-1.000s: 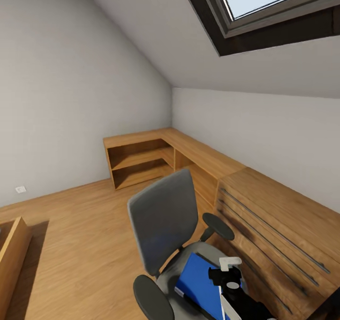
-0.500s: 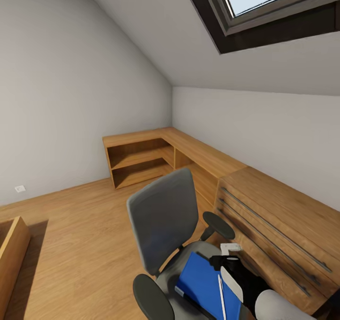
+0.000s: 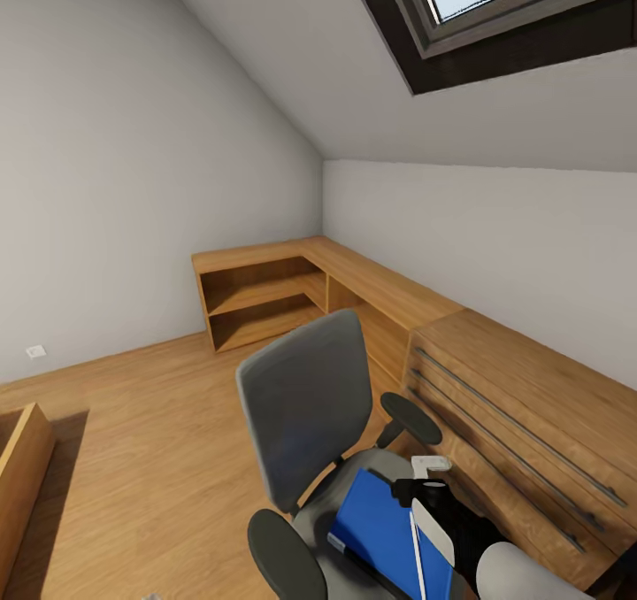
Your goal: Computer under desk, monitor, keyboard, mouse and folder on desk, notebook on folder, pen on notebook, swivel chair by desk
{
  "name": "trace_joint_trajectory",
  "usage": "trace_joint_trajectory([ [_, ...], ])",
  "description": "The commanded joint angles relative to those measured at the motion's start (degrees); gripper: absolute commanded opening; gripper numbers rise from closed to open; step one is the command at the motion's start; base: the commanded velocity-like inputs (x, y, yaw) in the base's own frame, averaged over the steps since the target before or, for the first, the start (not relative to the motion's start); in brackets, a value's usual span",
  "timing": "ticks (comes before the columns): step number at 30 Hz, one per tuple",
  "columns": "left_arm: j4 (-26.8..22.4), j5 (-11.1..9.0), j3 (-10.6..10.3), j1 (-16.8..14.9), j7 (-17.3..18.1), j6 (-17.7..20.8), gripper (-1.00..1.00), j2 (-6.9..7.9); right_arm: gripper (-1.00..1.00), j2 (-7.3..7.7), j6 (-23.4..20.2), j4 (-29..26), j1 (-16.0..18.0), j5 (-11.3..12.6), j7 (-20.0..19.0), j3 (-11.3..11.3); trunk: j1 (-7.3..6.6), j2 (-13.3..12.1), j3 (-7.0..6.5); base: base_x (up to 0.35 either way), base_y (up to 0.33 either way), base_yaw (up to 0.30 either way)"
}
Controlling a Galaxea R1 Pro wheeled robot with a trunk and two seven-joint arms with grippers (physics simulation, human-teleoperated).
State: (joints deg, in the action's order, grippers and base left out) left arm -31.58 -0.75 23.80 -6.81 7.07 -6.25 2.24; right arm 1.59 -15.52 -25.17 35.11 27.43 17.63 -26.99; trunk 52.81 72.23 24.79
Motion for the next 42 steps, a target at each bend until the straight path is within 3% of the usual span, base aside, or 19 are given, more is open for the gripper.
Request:
trace_joint_trajectory([
  [1,-5.47,-0.12,0.41,-0.04,0.56,6.45,1.0,-0.07,1.0,0.06,-0.3,-0.15,0.04,0.43,0.45,-0.5,0.23,0.45,0.25,0.0,0.0,0.0],
  [5,-20.31,-1.73,0.46,-0.04,0.81,23.03,1.0,-0.33,1.0,0.01,-0.33,-0.2,0.04,0.43,0.52,-0.55,1.11,2.06,0.97,0.0,0.0,0.0],
  [7,-26.07,-3.94,0.37,-0.04,0.87,28.02,1.0,-0.39,1.0,0.0,-0.36,-0.21,0.04,0.43,0.6,-0.58,1.54,2.86,1.33,0.0,0.0,0.0],
  [11,-33.94,-8.44,0.07,-0.03,0.93,32.73,1.0,-0.45,1.0,-0.01,-0.43,-0.23,0.04,0.43,0.74,-0.55,2.42,4.46,2.05,0.0,0.0,0.0],
  [16,-36.88,-10.2,0.1,-0.02,1.03,33.91,1.0,-0.52,1.0,0.05,-0.36,-0.23,0.04,0.43,0.6,-0.36,3.52,6.47,2.94,0.0,0.0,0.0],
  [23,-33.57,-12.04,0.3,0.04,3.37,33.66,1.0,-0.63,1.0,0.04,-0.05,-0.12,0.04,0.4,0.7,-0.3,5.06,9.28,4.2,0.0,0.0,0.0],
  [39,-31.19,-12.26,0.45,0.04,4.22,33.59,1.0,-0.41,1.0,-0.01,1.64,0.07,0.04,0.57,0.92,-0.35,8.57,15.69,7.07,0.0,0.0,0.0],
  [42,-30.98,-12.26,0.46,0.03,4.2,33.59,1.0,-0.4,1.0,0.01,1.55,0.1,0.04,1.17,0.95,-0.35,8.57,15.69,7.07,0.0,0.0,0.0],
])
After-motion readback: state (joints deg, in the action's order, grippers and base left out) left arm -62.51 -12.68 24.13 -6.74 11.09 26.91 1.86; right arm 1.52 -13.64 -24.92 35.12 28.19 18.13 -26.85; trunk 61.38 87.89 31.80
